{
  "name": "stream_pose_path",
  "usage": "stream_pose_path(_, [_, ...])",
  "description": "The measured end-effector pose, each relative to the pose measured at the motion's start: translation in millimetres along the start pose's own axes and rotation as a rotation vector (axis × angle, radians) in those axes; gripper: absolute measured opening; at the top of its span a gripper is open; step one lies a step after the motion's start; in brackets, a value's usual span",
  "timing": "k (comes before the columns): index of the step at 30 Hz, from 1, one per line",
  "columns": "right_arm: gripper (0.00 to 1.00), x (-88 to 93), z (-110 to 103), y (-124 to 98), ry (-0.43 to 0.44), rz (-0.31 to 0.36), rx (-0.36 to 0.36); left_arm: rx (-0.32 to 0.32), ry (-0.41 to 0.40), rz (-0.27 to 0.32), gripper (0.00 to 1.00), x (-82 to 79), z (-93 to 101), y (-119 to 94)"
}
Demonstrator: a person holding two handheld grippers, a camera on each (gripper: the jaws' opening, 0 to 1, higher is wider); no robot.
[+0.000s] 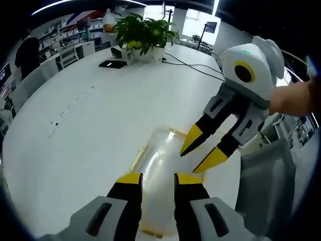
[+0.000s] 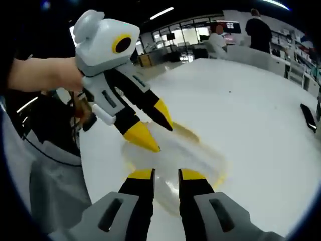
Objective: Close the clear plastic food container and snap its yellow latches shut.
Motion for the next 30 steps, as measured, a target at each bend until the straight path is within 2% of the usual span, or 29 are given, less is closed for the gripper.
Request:
stream_pose_path(13, [0.16,2.5,-8.4,-0.4,-0.08,-0.009,-0.031,-0.008,0.017,-0.017,0.19,-6.1,-4.8,6.5])
stream_pose_path(19, [0.18,4.9,-15.7,-1.2,-0.217,-0.024,-0.023,-0.012,0.031,-0.026,0.21,-9.1,-7.8,8.2])
stream_pose_path(24, [0.19,5.2,-23.1,-1.9,-0.272,-0.017,-0.026,-0.014,0.048,-0.039,0.22,-11.6,-9.4,9.0])
stream_pose_path(27, [0.21,6.9,-26.3,-0.6,-0.313,-0.032,-0.025,-0.013,0.051,-0.05,0.23,-11.5,-11.6,9.6])
stream_pose_path(30, [0.22,10.8,-29.0,1.1,-0.392,-0.057,-0.001,-0.014,0.054,-0.061,0.23,-10.7,-13.5,10.1])
Point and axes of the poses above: the point that each gripper's makers call its tool centre point, and the gripper's own axes: y roughly forward along the fingers, z roughly to its right, x roughly out of its underside, the point moved 8 cm from there along -y, roughly backward along the fingers, and after that the axes turned 6 degrees about -z, right-handed, at the moved point
